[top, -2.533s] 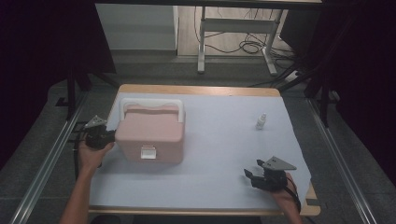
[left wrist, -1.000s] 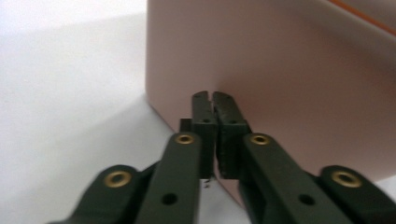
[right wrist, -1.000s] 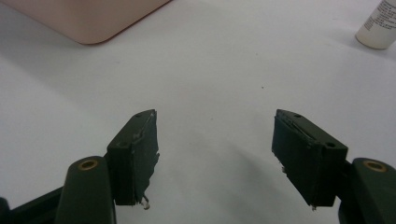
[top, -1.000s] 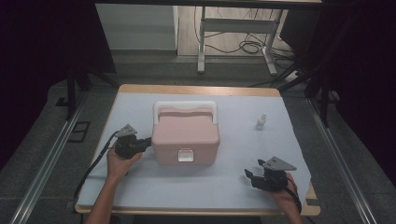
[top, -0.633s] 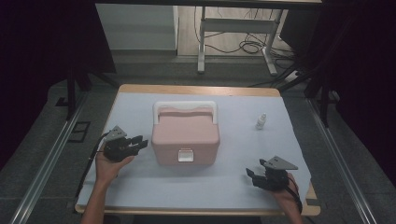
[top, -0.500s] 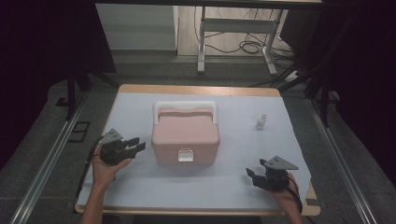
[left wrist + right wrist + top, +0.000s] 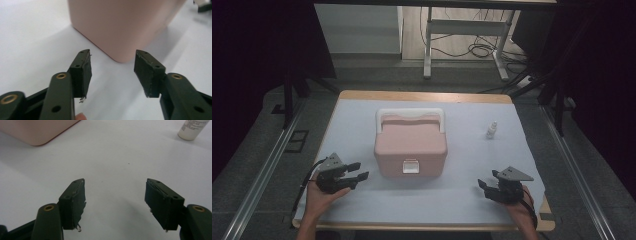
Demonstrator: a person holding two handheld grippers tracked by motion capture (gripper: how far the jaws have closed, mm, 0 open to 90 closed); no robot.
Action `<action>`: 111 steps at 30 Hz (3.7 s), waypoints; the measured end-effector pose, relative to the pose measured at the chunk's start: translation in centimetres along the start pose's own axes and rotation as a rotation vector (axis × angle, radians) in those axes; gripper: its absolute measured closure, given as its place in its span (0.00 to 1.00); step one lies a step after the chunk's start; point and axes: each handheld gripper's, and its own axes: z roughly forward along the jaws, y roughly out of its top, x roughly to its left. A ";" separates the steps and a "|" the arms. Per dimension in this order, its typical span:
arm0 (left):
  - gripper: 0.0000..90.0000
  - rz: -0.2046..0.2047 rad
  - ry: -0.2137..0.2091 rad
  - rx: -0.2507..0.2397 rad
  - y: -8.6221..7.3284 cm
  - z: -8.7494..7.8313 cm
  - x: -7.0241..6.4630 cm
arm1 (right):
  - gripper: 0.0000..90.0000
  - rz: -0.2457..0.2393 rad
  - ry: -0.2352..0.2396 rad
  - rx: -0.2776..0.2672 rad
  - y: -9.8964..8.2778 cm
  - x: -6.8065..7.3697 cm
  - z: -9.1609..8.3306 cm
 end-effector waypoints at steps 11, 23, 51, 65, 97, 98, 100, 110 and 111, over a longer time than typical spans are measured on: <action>0.45 0.073 -0.032 0.089 -0.8 1.3 -2.2 | 0.39 0.130 -0.025 0.032 -0.2 -1.0 -0.1; 0.41 0.071 0.011 0.129 -1.0 2.1 -2.4 | 0.39 0.030 -0.018 0.077 -0.2 -0.1 0.4; 0.40 0.081 -0.019 0.128 -0.8 2.7 -2.7 | 0.39 0.050 -0.040 0.208 4.0 -1.2 1.2; 0.40 0.084 -0.050 0.143 -1.0 3.3 -2.9 | 0.37 0.056 -0.077 0.404 11.5 -4.9 4.5; 0.41 0.105 -0.070 0.147 -0.8 3.4 -3.2 | 0.51 0.310 -0.188 0.540 16.2 -13.2 13.0; 0.41 0.105 -0.069 0.147 -0.8 3.4 -3.2 | 0.54 0.313 -0.182 0.546 16.1 -13.2 13.1; 0.41 0.106 -0.068 0.150 -0.8 3.4 -3.2 | 0.62 0.305 -0.171 0.553 16.0 -13.1 13.5; 0.42 0.108 -0.067 0.154 -0.8 3.3 -3.2 | 0.67 0.239 -0.143 0.582 16.0 -12.7 13.0; 0.42 0.107 -0.065 0.155 -0.8 3.4 -3.2 | 0.67 0.221 -0.134 0.585 16.1 -12.4 12.7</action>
